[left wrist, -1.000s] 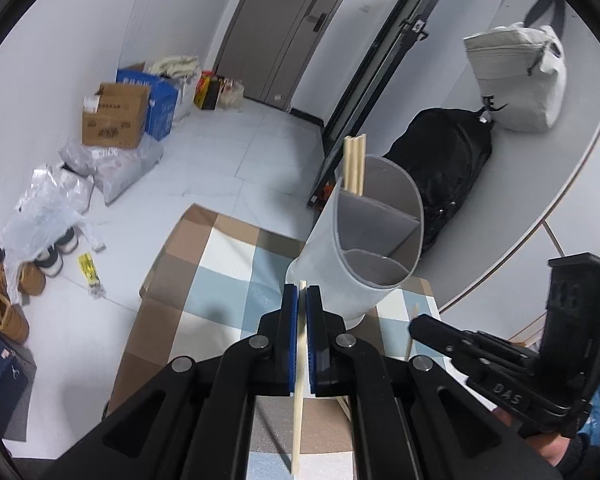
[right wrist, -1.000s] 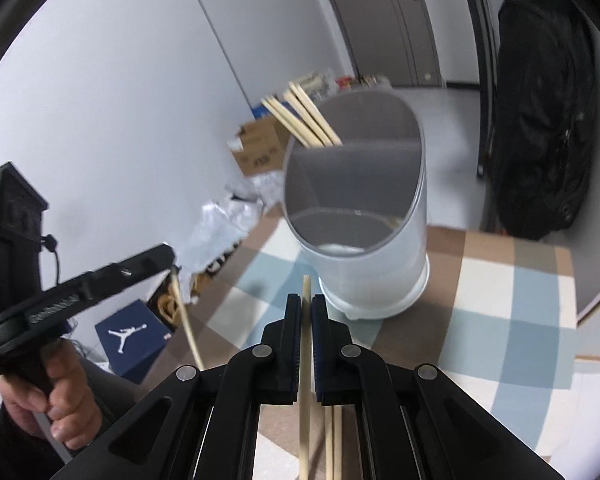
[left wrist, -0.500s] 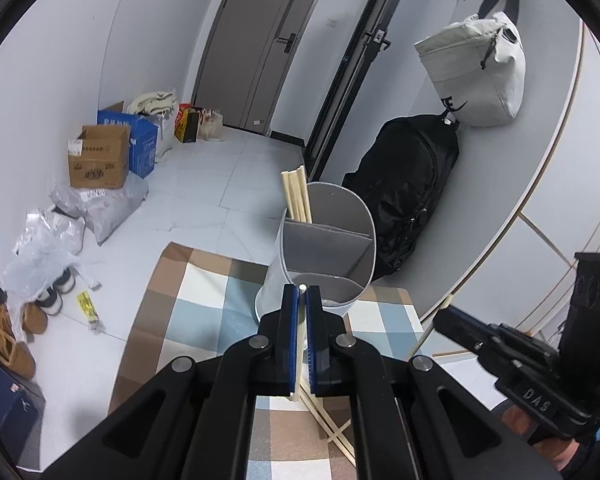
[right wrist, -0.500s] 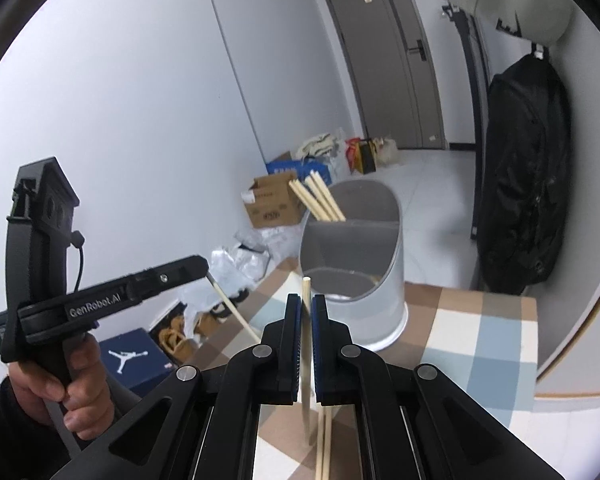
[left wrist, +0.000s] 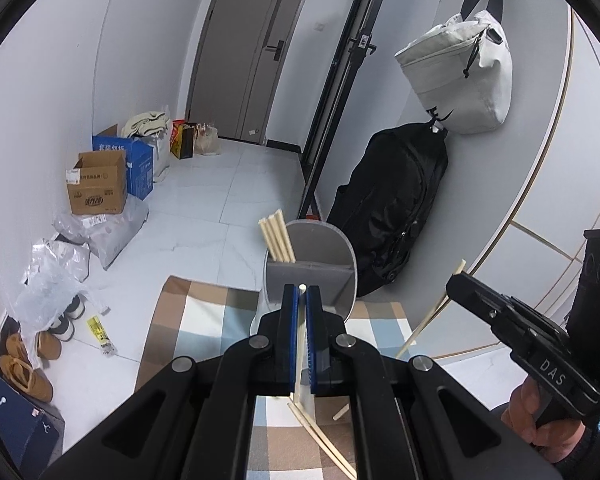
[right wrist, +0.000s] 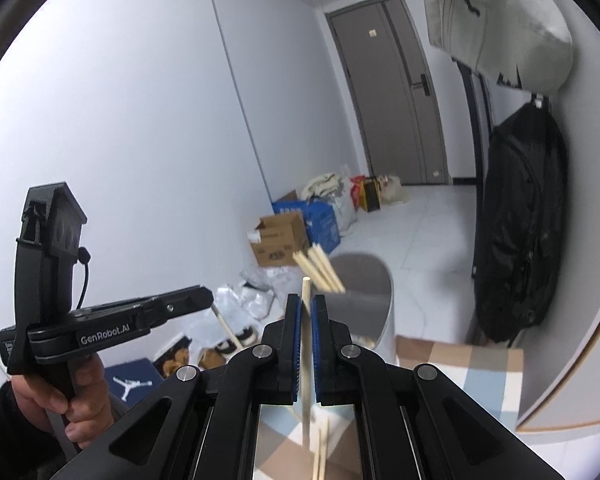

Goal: Organize utensils
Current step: 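Carry both held chopsticks up over the utensil holder opening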

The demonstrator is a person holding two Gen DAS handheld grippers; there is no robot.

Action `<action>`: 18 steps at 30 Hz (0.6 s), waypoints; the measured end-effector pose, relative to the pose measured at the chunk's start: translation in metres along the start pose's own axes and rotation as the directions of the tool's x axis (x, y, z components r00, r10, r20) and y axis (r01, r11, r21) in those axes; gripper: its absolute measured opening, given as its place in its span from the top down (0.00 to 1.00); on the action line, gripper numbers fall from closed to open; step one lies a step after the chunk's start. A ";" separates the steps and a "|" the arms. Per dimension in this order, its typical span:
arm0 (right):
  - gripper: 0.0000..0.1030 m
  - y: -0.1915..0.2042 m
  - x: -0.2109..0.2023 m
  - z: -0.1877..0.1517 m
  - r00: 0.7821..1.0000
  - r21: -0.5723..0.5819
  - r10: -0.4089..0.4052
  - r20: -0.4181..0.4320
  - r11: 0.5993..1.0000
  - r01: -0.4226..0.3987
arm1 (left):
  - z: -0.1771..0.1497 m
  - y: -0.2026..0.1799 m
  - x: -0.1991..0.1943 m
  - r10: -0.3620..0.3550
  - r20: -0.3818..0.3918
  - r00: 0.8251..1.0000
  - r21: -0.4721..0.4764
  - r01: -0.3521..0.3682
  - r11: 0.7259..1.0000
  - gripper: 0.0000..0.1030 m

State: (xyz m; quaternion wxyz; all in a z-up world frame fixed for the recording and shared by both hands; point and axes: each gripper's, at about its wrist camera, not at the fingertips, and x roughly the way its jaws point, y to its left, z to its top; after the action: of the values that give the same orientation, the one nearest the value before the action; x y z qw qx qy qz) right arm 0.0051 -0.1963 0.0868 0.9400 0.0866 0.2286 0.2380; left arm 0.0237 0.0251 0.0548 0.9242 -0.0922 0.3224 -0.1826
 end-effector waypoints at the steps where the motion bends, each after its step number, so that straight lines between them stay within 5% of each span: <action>1: 0.96 0.000 -0.002 0.005 1.000 0.000 0.000 0.010 1.000 0.000 | 0.006 -0.003 -0.003 -0.001 0.002 1.000 0.009 0.000 1.000 1.00; 18: 0.96 -0.014 0.001 0.105 0.994 -0.006 -0.005 0.111 1.000 0.006 | 0.099 -0.026 -0.012 0.012 0.092 0.996 0.034 -0.016 0.999 1.00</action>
State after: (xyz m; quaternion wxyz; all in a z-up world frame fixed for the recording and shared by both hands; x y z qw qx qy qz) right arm 0.0610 -0.2140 0.1752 0.9522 0.0961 0.1755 0.2308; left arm 0.0700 0.0108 0.1457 0.9408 -0.0823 0.2770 -0.1772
